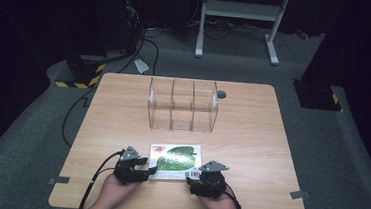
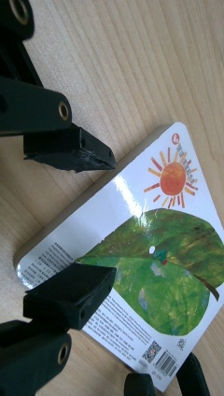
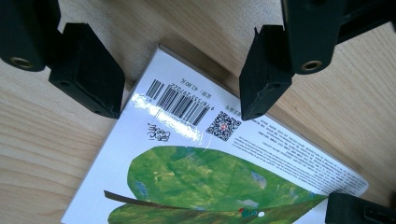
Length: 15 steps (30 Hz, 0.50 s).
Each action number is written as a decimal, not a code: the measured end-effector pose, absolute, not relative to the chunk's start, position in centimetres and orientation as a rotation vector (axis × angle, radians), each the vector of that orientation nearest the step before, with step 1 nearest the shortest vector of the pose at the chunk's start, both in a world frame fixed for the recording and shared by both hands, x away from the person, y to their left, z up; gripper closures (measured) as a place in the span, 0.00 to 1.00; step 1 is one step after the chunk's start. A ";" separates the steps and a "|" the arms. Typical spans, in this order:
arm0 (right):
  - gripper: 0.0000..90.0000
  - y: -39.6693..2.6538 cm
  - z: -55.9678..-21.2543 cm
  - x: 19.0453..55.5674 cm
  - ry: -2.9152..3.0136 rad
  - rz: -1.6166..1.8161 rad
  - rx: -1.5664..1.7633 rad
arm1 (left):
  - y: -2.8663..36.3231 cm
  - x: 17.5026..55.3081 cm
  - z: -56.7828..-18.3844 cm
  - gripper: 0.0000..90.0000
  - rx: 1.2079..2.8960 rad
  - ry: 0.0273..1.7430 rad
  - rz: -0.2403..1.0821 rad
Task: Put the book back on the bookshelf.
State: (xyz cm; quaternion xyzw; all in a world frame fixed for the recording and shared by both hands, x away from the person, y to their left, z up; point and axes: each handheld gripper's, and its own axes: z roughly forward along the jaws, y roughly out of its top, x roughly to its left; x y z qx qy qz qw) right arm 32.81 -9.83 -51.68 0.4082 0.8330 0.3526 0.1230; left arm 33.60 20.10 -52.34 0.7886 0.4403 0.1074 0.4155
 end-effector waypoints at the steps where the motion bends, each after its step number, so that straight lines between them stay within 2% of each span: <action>1: 0.35 -9.7 -51.7 32.8 2.428 1.029 1.182 | 20.2 33.6 -52.4 0.46 1.980 1.106 0.265; 4: 0.36 -9.3 -51.7 32.7 2.452 1.036 1.141 | 20.4 33.7 -52.4 0.46 1.974 1.119 0.275; 12: 0.29 -8.1 -51.6 32.8 2.473 1.045 1.171 | 21.3 33.7 -52.4 0.44 1.951 1.158 0.289; 15: 0.30 -7.9 -51.6 33.2 2.480 1.015 1.175 | 21.4 33.8 -52.4 0.42 1.927 1.166 0.324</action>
